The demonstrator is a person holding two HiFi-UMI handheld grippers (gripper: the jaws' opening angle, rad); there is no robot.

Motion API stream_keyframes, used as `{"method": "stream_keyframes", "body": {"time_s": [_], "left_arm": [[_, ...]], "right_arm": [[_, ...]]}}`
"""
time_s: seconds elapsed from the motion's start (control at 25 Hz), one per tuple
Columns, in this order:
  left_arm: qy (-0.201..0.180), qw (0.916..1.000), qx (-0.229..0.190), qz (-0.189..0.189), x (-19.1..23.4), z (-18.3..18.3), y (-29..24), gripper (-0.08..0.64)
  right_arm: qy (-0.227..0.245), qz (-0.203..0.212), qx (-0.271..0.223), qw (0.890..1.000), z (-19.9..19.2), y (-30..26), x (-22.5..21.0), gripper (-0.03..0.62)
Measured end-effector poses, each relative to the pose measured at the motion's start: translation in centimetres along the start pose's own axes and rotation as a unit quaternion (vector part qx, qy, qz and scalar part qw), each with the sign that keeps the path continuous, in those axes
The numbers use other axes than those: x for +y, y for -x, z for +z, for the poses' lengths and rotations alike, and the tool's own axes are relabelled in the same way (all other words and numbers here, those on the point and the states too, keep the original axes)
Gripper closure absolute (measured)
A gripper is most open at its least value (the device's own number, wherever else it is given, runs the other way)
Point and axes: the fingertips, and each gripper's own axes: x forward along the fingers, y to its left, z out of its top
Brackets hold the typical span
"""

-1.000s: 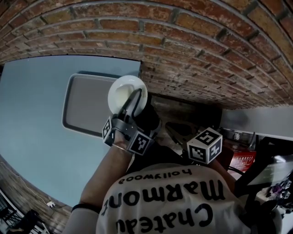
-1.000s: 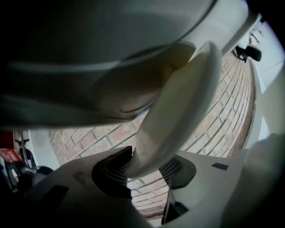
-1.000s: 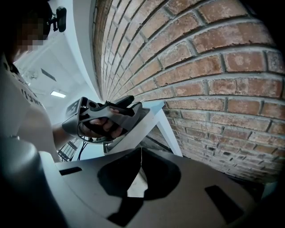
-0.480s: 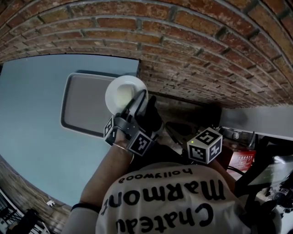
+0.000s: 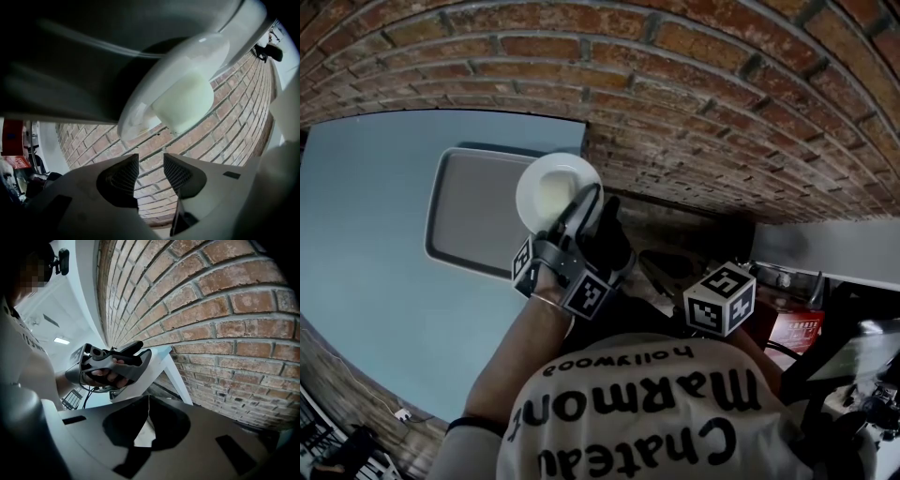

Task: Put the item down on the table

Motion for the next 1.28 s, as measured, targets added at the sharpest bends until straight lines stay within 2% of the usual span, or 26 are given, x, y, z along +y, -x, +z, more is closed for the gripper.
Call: {"method": "stream_keyframes", "body": {"time_s": [0.6, 0.76, 0.96, 1.04, 1.12, 1.2, 1.28], "left_arm": [[-0.019, 0.9998, 0.003, -0.006, -0.3, -1.6, 1.9, 0.417], [-0.054, 0.9979, 0.033, -0.014, -1.4, -4.1, 2.7, 0.417], [-0.112, 0.9893, 0.087, -0.034, -3.3, -8.8, 4.1, 0.417], [-0.139, 0.9836, 0.107, -0.040, -3.8, -10.9, 5.1, 0.417], [-0.188, 0.9723, 0.132, -0.043, -4.5, -13.0, 6.0, 0.417], [-0.250, 0.9537, 0.161, -0.044, -5.1, -15.3, 6.8, 0.417], [-0.316, 0.9295, 0.186, -0.042, -5.6, -17.4, 7.8, 0.417]], "right_arm": [[0.019, 0.008, -0.013, 1.000, 0.0, 1.2, 1.6, 0.581], [0.031, 0.011, -0.019, 0.999, -0.3, 1.9, 2.9, 0.581], [0.050, 0.015, -0.032, 0.998, -0.6, 3.8, 5.0, 0.581], [0.061, 0.019, -0.041, 0.997, -0.6, 4.6, 6.1, 0.581], [0.077, 0.023, -0.052, 0.995, -0.3, 5.5, 7.2, 0.581], [0.095, 0.024, -0.067, 0.993, 0.1, 6.4, 8.0, 0.581], [0.109, 0.022, -0.082, 0.990, 0.6, 7.5, 8.6, 0.581]]}}
